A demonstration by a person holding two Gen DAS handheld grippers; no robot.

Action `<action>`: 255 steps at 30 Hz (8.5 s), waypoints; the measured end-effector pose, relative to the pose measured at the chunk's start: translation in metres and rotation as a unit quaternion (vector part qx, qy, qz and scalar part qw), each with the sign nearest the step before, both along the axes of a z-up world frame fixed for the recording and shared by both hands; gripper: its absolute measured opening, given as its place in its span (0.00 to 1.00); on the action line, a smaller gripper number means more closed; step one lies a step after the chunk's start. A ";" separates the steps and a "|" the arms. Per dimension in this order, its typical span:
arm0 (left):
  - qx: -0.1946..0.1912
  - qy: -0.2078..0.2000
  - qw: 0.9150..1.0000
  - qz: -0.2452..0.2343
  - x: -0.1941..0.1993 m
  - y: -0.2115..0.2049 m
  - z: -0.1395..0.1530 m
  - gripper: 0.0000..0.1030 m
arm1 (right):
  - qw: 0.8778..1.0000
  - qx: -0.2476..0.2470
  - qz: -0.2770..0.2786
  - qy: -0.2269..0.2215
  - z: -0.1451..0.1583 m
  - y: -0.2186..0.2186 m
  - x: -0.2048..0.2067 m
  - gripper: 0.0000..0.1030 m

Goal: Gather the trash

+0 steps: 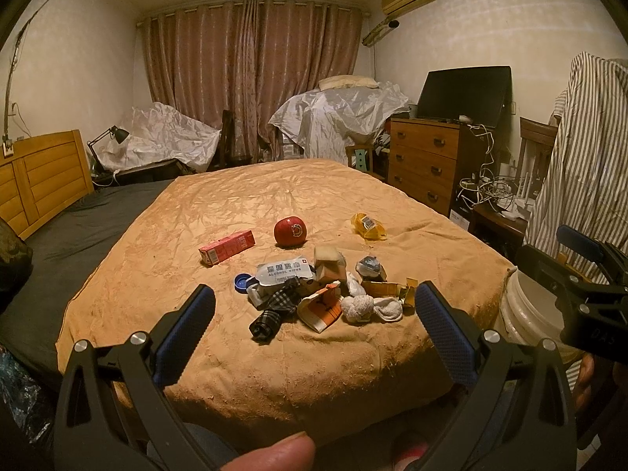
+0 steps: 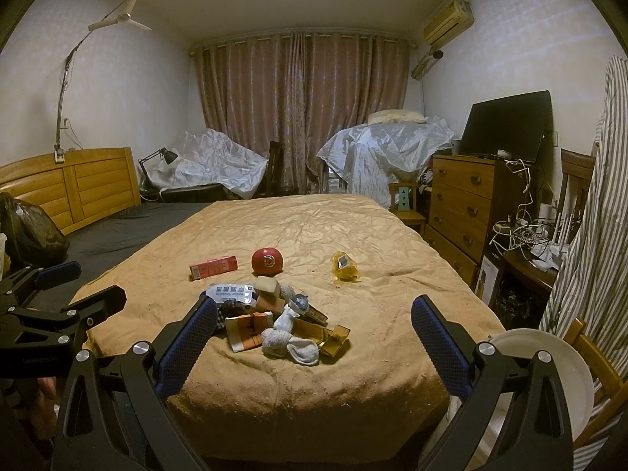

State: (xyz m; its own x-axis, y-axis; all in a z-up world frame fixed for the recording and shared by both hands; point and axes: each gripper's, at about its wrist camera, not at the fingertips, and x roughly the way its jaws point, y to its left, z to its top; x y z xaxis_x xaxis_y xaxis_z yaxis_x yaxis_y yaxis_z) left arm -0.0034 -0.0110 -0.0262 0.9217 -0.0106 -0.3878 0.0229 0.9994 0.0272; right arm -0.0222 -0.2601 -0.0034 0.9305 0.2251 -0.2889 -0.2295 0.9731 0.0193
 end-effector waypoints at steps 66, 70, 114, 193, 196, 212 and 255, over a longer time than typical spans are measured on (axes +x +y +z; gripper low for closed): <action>0.019 0.186 0.971 -0.149 0.203 0.041 -0.114 0.47 | 0.969 0.043 0.073 0.232 -0.164 0.021 0.159 0.95; 0.023 0.210 0.962 -0.175 0.228 0.026 -0.128 0.38 | 0.965 0.070 0.075 0.243 -0.169 0.019 0.181 0.81; -0.030 0.079 0.993 -0.088 0.209 0.020 -0.050 0.08 | 0.996 -0.007 -0.010 0.083 -0.082 0.009 0.231 0.25; 0.072 0.184 0.889 -0.414 0.167 -0.366 -0.065 0.10 | 0.944 0.065 -0.165 0.279 -0.038 -0.387 0.067 0.26; 0.066 0.182 0.892 -0.409 0.171 -0.362 -0.067 0.68 | 0.943 0.073 -0.164 0.280 -0.041 -0.387 0.071 0.42; 0.051 0.183 0.905 -0.380 0.174 -0.325 -0.070 0.73 | 0.955 0.094 -0.140 0.246 -0.046 -0.375 0.068 0.50; -0.017 0.266 0.956 -0.125 0.238 0.086 -0.157 0.44 | 0.928 -0.047 0.218 0.297 -0.147 0.026 0.235 0.56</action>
State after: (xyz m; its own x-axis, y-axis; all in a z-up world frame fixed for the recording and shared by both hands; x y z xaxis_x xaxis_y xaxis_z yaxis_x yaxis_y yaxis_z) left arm 0.2344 0.0753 -0.1827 0.5612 -0.2250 -0.7965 0.2624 0.9611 -0.0867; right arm 0.2125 -0.2339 -0.1499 0.4266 0.4913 -0.7594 -0.5789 0.7934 0.1881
